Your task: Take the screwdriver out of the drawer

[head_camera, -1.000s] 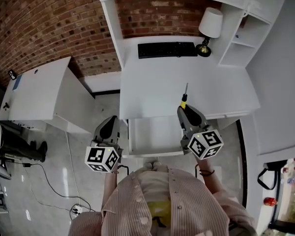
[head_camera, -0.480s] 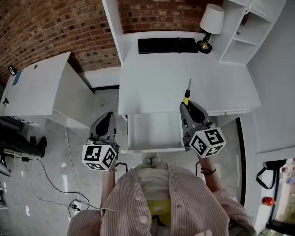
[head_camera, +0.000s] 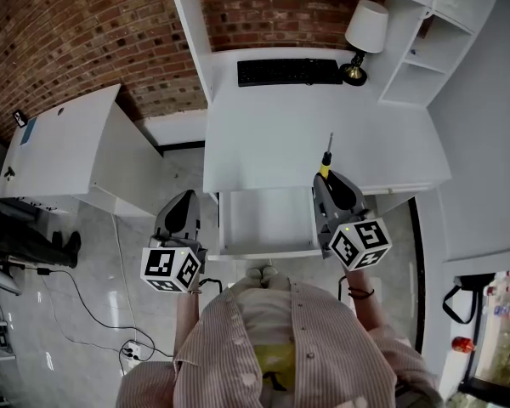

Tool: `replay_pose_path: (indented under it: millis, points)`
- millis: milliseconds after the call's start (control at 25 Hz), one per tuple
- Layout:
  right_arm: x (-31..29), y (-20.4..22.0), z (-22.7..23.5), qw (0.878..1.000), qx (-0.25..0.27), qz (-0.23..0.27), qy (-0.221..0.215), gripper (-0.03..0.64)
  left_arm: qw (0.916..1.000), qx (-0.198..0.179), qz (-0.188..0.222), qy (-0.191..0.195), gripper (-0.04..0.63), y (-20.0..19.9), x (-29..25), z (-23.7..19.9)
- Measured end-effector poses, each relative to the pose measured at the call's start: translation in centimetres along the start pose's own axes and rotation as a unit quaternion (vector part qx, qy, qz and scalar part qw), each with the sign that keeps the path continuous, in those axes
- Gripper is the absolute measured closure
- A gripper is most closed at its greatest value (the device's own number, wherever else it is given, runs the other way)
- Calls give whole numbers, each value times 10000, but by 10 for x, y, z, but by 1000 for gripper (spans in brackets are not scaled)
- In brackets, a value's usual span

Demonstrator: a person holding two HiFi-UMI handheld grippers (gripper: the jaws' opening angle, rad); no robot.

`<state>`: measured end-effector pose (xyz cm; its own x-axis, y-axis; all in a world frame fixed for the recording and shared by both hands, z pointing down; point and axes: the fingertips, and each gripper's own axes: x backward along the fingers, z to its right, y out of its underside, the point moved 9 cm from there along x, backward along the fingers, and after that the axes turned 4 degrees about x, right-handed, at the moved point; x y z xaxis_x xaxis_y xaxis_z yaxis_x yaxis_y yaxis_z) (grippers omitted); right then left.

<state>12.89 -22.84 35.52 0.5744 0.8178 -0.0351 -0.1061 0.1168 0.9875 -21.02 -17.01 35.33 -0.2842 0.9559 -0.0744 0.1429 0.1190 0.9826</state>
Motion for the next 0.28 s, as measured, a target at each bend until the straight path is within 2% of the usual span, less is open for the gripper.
replay_pose_path:
  millis: [280]
  points:
    - [2, 7, 5, 9999, 42, -66, 65, 537, 10000, 8, -50, -6, 597, 6, -2, 2]
